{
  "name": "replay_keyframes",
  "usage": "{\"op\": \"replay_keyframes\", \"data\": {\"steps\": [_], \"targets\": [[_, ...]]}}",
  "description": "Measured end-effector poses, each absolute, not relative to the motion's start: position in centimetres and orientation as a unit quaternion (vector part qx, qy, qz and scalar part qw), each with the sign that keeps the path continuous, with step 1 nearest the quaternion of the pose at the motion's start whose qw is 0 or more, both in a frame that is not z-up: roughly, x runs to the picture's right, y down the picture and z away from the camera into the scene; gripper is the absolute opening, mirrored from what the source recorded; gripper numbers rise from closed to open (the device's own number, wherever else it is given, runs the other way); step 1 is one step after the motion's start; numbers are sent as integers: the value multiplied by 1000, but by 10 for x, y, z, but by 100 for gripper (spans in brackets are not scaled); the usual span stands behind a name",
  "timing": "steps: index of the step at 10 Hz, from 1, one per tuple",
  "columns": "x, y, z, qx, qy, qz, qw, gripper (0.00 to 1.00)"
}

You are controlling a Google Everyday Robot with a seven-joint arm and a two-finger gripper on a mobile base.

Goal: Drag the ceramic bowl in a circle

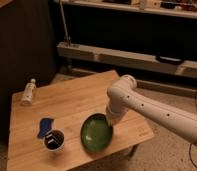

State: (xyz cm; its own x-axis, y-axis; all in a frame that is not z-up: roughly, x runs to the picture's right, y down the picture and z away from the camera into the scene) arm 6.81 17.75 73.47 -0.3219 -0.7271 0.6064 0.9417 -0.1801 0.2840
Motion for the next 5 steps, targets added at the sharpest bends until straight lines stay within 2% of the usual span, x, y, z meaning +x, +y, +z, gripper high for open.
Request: {"op": "replay_keyframes", "data": {"steps": [2,5], "targets": [[34,183,729,-158,-330,-757,541,0],[-31,166,753,-150,-340,-765,526,0]]}}
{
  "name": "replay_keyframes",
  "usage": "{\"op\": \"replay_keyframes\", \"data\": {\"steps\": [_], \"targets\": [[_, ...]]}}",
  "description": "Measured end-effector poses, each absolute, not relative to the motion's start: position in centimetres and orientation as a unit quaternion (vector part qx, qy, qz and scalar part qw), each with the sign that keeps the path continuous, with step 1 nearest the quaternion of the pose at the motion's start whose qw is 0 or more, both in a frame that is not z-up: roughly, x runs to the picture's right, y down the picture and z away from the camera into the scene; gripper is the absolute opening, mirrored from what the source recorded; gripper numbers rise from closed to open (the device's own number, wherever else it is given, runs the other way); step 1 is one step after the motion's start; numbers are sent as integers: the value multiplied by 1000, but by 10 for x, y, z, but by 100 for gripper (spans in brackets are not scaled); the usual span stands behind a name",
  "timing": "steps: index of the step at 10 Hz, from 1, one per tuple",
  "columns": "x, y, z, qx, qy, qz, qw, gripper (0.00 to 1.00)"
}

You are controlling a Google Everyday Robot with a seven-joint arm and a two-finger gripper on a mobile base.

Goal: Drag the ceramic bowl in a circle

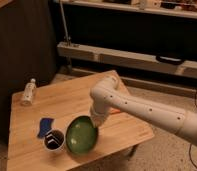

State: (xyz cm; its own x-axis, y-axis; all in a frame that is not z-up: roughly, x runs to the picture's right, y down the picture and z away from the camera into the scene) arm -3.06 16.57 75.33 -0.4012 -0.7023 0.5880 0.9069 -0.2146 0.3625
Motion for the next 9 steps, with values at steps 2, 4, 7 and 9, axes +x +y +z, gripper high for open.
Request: {"op": "replay_keyframes", "data": {"steps": [2,4,7,9], "targets": [[-69,151,784,-157,-329,-773,519,0],[-83,134,808,-163,-313,-775,525,0],[-60,89,841,-181,-269,-761,562,0],[-26,76,854,-206,-242,-751,578,0]]}}
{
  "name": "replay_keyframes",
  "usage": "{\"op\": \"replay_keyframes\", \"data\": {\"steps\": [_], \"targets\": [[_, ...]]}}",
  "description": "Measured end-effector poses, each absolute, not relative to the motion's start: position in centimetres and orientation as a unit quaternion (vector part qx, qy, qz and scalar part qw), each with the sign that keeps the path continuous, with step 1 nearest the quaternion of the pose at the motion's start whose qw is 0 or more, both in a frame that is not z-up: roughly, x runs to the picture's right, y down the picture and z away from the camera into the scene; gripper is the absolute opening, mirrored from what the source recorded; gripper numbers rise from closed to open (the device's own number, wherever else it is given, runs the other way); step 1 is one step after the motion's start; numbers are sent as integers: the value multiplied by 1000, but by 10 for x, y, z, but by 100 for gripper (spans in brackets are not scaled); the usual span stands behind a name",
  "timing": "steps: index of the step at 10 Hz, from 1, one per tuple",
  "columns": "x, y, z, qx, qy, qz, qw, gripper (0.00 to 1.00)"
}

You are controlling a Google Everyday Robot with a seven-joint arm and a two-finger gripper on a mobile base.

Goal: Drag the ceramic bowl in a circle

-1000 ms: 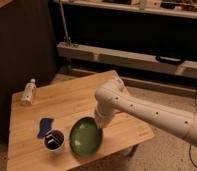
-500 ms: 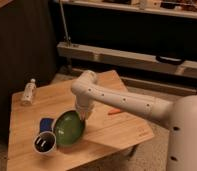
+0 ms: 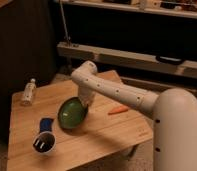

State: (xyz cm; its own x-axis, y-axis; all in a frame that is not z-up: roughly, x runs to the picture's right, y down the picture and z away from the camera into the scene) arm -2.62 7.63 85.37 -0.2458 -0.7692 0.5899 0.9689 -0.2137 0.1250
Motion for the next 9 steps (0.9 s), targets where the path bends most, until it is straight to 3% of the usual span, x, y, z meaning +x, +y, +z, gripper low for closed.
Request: {"op": "replay_keyframes", "data": {"steps": [5,9], "targets": [[66,95,850,-240,-228,-717,614,0],[114,139,799,-238,-241,-714,612,0]]}}
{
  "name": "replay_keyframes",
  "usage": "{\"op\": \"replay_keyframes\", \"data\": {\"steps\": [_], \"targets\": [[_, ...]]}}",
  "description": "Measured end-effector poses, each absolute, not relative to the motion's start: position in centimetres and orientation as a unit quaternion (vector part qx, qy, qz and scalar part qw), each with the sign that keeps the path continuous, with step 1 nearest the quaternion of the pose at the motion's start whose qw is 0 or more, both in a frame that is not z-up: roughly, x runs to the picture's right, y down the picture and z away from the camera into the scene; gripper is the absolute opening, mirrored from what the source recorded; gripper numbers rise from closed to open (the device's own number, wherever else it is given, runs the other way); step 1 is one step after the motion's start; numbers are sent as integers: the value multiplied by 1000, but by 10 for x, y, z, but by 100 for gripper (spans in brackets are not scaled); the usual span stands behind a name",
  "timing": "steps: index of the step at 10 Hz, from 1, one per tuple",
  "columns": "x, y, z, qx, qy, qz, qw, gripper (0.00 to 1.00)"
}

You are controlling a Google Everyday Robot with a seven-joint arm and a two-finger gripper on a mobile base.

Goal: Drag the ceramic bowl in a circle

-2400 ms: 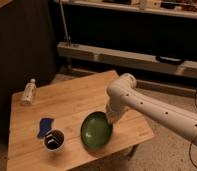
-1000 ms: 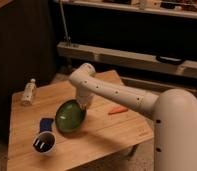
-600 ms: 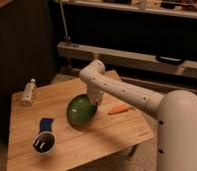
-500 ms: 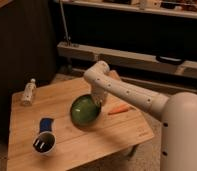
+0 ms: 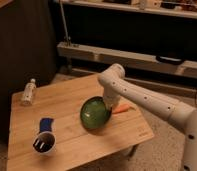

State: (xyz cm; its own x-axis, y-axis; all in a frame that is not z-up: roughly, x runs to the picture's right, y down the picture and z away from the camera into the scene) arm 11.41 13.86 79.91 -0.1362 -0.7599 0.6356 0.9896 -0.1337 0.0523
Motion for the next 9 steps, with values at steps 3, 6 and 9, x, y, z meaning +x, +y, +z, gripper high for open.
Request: {"op": "replay_keyframes", "data": {"steps": [3,6,9], "targets": [[105,191,763,-239,-263,-717,599,0],[58,232,742,-225,-292,-737,567,0],[-9,213,757,-202,-300,-752,551,0]]}}
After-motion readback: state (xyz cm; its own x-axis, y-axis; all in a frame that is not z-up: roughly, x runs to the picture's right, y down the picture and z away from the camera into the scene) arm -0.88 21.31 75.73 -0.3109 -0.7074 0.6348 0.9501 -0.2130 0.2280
